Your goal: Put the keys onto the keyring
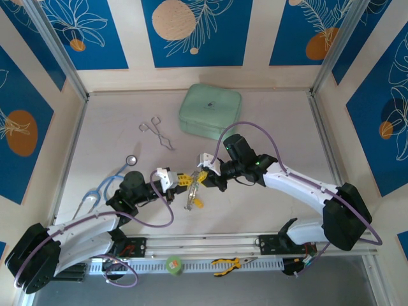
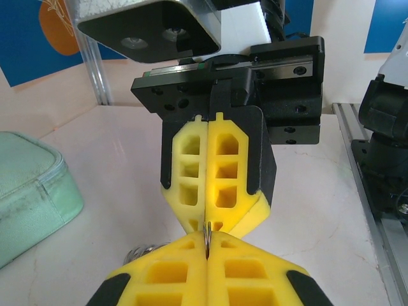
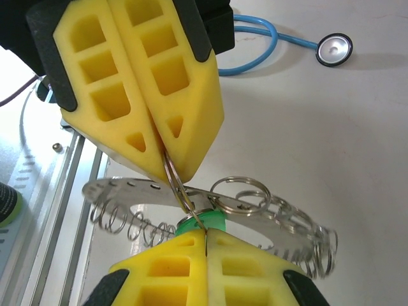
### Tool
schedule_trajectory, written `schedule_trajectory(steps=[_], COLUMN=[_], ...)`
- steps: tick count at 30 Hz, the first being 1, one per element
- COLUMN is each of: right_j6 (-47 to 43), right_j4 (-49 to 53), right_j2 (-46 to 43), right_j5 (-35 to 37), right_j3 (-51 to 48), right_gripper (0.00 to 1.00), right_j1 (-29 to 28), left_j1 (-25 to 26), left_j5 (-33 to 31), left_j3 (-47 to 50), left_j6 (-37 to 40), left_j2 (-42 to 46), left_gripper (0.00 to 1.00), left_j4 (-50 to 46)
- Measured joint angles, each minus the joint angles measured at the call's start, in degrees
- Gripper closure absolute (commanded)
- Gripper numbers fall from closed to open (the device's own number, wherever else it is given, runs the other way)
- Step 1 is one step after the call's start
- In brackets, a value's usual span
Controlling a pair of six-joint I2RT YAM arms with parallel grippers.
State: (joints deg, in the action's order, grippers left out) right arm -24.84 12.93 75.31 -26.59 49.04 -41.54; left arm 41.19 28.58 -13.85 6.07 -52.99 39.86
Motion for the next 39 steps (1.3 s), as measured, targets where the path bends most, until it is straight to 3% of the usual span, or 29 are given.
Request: schedule_trajectory(steps=[2,4,11,28,32,39], right_j6=[0.15,0.07,-0.11,-0.15,-0.28,-0.24], right_j4=[0.02,-0.22,-1.20,-1.33,-1.29,-0.57], right_j2=[-0.13,-0.52,-1.70,-0.72,-0.42,1.22], right_j5=[0.00,0.04,-0.61,-1.51,-2.16,-3.28], right_j3=[0.00,-0.04,-0.09,-0.07,-0.07,0.37], right_gripper=[0.77,0.71,0.69,0.85,0.94,0.97], right_j1=[0.20,0.39,0.55,0.52,0.31,0.31], left_j1=[-0.02,-0.02,-0.02,-0.02,-0.02,-0.02], left_j5=[0.11,0.13,0.35,0.37,0.35,0.37], left_j3=[0.00,0.00,0.00,0.00,0.00,0.00], left_j6=[0.00,0.00,0.00,0.00,0.00,0.00], left_j2=[0.00,0.00,0.00,-0.02,-0.02,-0.37], left_gripper=[1.00,1.00,1.00,1.00,1.00,1.00], left_j4=[0.00,0.00,0.00,0.00,0.00,0.00])
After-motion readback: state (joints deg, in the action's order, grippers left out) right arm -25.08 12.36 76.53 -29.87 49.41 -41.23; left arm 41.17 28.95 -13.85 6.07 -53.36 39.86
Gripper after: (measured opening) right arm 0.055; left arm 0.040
